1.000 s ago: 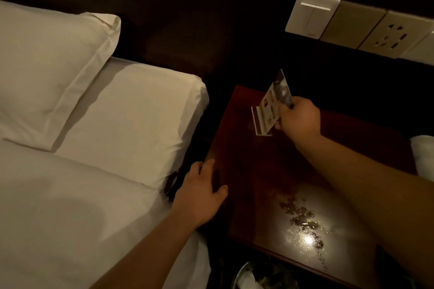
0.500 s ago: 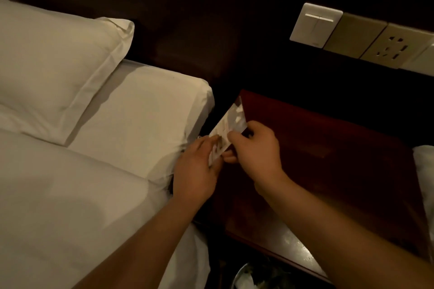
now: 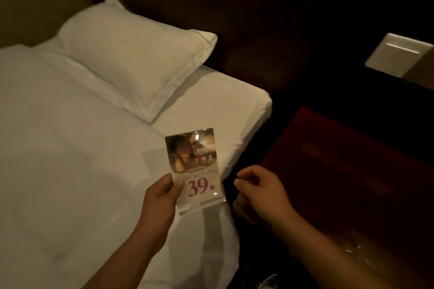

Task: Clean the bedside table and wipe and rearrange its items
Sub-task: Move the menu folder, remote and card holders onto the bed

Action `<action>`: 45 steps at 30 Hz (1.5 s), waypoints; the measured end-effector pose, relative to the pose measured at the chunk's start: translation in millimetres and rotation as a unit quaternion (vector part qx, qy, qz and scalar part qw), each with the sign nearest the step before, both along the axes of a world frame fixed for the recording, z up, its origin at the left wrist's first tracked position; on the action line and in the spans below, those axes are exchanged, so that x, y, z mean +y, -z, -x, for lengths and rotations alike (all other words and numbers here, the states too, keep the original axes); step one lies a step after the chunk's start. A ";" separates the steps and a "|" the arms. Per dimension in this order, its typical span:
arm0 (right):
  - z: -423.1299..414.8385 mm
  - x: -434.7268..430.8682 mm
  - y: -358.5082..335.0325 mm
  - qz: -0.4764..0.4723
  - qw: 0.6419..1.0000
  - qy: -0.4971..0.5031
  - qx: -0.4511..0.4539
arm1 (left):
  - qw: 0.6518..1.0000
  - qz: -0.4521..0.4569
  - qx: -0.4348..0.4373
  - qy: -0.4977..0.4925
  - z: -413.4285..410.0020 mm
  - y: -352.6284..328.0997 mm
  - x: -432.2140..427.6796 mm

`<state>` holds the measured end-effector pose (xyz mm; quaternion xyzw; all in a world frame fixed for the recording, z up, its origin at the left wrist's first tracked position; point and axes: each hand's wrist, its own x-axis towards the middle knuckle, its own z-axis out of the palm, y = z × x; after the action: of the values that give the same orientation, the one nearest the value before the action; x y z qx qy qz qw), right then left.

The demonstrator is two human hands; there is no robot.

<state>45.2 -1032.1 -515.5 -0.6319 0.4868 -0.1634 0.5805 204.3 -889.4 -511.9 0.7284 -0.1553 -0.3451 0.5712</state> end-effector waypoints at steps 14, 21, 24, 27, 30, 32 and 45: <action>-179.6 200.1 -13.1 0.090 0.938 -0.335 0.022 | 0.969 -0.051 -0.013 -0.240 -95.2 -8.5 250.6; -244.7 289.1 -14.2 0.095 0.921 -0.376 0.049 | 0.944 -0.065 -0.008 -0.324 -147.5 15.6 373.3; -268.7 318.4 -11.9 0.089 0.915 -0.389 0.054 | 0.931 -0.057 0.000 -0.360 -176.2 29.3 414.6; -292.7 340.8 -8.9 0.094 0.913 -0.392 0.062 | 0.926 -0.044 0.009 -0.374 -207.9 40.7 439.3; -315.1 359.1 -4.9 0.096 0.912 -0.393 0.065 | 0.910 -0.028 0.022 -0.413 -244.4 48.5 451.6; -328.1 368.7 -1.6 0.099 0.911 -0.394 0.069 | 0.903 -0.023 0.025 -0.429 -266.5 53.4 456.7; -358.4 384.0 23.4 0.080 0.916 -0.380 0.102 | 0.896 -0.035 0.056 -0.439 -295.7 107.0 470.7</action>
<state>403.6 -648.1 -538.9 -0.8270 0.2518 0.0970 0.4933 500.0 -418.7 -618.9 0.7212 0.2251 -0.1049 0.6466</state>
